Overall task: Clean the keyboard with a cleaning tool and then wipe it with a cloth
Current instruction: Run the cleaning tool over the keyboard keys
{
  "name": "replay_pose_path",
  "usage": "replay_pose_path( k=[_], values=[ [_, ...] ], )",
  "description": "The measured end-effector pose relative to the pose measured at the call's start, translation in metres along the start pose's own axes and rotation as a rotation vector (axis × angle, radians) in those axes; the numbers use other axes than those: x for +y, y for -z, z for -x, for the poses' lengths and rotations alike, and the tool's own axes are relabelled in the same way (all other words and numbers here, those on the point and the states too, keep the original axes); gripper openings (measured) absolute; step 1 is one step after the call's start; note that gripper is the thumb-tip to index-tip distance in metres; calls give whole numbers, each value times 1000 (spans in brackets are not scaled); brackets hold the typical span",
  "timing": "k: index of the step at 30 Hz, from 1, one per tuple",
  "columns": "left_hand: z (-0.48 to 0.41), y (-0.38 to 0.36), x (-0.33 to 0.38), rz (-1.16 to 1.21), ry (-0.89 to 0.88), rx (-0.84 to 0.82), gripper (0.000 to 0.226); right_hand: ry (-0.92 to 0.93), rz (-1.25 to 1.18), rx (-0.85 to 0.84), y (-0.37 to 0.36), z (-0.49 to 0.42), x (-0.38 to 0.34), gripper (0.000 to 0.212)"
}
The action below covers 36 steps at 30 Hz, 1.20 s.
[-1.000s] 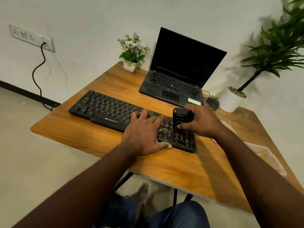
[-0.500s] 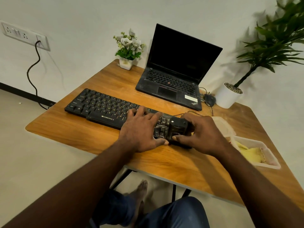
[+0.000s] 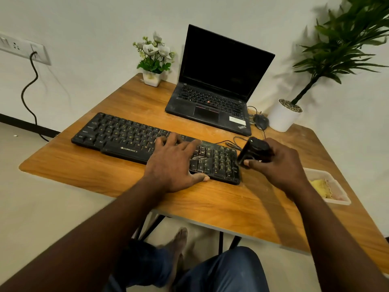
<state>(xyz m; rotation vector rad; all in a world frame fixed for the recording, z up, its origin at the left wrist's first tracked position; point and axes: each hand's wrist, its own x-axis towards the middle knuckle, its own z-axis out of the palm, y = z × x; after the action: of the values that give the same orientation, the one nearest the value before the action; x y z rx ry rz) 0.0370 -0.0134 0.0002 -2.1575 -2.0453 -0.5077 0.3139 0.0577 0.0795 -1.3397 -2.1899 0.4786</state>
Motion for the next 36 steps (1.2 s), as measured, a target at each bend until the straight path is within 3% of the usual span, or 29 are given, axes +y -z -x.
replay_pose_path(
  k=[3, 11, 19, 24, 29, 36],
  values=[
    [1, 1, 1, -3, 2, 1, 102, -57, -60, -26, -14, -36, 1, 46],
    [0, 0, 1, 0, 12, 6, 105, 131, 38, -197, -57, -78, -43, 40],
    [-1, 0, 0, -12, 12, -15, 108, -9, 143, -240, 2, -62, -9, 55],
    [0, -1, 0, -14, 13, -8, 108, 52, 32, -141, -24, -69, -38, 48],
    [2, 2, 2, -23, 12, 18, 108, 60, 101, -98, -56, -69, -54, 44],
    [1, -2, 0, -6, 5, 12, 109, 142, 79, -301, -39, -19, -66, 34]
  ],
)
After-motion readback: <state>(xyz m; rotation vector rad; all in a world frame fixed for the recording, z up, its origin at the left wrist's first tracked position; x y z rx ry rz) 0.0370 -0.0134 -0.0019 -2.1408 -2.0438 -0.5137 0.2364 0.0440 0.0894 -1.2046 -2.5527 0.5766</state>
